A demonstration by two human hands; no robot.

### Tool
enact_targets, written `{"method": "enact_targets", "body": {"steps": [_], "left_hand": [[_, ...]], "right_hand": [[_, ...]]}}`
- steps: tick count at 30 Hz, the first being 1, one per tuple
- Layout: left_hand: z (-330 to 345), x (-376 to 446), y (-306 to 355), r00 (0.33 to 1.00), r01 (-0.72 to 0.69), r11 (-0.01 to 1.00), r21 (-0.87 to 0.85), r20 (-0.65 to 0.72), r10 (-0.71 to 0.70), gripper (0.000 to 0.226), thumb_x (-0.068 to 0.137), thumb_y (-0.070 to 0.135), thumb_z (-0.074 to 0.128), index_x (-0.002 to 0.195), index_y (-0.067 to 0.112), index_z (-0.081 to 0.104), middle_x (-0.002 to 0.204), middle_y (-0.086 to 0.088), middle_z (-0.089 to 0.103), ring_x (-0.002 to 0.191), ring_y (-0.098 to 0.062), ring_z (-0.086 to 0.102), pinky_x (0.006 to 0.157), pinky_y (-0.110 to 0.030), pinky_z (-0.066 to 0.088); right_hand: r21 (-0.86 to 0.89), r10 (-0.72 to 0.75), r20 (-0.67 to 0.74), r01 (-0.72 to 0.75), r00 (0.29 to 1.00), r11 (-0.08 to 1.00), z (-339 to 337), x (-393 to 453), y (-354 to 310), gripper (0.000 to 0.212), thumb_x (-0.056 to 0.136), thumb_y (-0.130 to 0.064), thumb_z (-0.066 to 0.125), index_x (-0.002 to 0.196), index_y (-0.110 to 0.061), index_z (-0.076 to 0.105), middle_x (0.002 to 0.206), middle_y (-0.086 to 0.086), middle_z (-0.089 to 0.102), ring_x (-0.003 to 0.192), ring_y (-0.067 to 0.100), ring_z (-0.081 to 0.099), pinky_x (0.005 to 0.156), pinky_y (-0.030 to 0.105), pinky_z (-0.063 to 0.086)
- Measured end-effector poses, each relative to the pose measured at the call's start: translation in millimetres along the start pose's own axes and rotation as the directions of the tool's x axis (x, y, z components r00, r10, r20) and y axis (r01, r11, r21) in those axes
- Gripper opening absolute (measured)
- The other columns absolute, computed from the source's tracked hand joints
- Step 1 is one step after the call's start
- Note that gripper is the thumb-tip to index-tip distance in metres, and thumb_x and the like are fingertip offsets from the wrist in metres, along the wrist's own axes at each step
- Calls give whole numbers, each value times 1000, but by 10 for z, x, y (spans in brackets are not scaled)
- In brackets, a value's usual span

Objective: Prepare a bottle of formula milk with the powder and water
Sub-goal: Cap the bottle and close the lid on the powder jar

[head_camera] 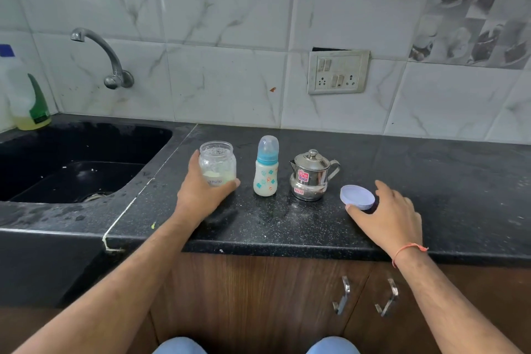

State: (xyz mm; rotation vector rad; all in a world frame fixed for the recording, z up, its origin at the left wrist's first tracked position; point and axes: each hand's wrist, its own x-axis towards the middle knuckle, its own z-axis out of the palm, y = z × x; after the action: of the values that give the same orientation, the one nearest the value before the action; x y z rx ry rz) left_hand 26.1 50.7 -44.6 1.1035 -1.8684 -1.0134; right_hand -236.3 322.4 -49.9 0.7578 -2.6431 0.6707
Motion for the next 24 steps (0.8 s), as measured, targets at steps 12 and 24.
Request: {"method": "enact_targets", "body": {"steps": [12, 24], "left_hand": [[-93, -376, -22, 973, -193, 979, -62, 117, 199, 79, 72, 39, 102, 131, 43, 50, 122, 29, 63, 109, 10, 61, 86, -13, 46], [-99, -394, -47, 903, -254, 967, -21, 354, 245, 98, 65, 66, 97, 149, 50, 48, 129, 34, 69, 120, 11, 64, 105, -27, 54]], "right_hand": [[-2, -16, 109, 17, 994, 1000, 1, 60, -28, 96, 83, -81, 58, 162, -31, 32, 148, -10, 59, 138, 31, 48, 96, 50, 43], [473, -352, -33, 325, 935, 819, -272, -199, -337, 92, 75, -20, 93, 154, -29, 47, 136, -8, 53, 124, 8, 50, 98, 18, 41]]}}
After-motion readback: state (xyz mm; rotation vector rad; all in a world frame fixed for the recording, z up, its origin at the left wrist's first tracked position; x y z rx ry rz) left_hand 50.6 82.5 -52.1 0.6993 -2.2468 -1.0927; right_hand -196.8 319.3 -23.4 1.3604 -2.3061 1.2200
